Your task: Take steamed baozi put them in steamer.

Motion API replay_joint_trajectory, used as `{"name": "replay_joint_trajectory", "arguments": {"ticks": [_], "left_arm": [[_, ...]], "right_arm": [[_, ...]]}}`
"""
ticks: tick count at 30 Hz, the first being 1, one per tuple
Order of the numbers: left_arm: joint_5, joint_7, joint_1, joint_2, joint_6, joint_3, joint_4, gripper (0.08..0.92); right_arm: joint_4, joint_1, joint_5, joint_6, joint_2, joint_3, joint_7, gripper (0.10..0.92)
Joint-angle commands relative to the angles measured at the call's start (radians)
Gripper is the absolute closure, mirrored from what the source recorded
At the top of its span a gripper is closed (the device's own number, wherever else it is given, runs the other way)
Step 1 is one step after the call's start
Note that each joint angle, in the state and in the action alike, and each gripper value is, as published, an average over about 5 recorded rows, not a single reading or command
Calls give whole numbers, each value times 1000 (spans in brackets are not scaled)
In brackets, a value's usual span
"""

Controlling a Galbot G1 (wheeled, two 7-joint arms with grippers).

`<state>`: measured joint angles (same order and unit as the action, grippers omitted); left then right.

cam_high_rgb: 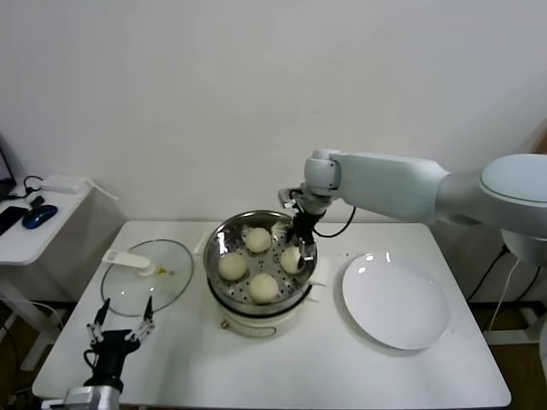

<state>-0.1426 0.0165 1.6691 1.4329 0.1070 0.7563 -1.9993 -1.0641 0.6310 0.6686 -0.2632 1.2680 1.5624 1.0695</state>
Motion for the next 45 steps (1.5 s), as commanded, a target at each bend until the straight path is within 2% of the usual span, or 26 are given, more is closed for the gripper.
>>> {"name": "replay_joint_trajectory", "arguments": {"ticks": [1,8,13,20,28,33,39,45], "left_arm": [[0,0,-1,0,-2,-1,-5,177],[1,1,-3,1,-6,-2,-7,177],[4,-3,0,-1,-2,-4,-9,177],[13,-23,12,6,32,-13,-22,177],[43,1,36,19,128,-32,-43,177],[65,9,42,36,109,-42,-55,177],[102,18,40,51,64,-42,-57,177],[98,14,29,51,19,-25,-53,177]], "right_arm": [[-55,100,119,4,-40,8,18,202],[-168,173,167,4,-196,-24,-4,203],[-229,83,129,4,-368,-201,-95,203],[-314,-237,8,31,-614,-608,-253,203],[-506,-855,-48,112,-764,-1238,-587,203],[-594,-1243,-101,180,-720,-1606,-759,203],[-673,-1626,-174,244,-527,-1956,-808,203],[-734,-1851,-217,334,-307,-2121,-848,203]]}}
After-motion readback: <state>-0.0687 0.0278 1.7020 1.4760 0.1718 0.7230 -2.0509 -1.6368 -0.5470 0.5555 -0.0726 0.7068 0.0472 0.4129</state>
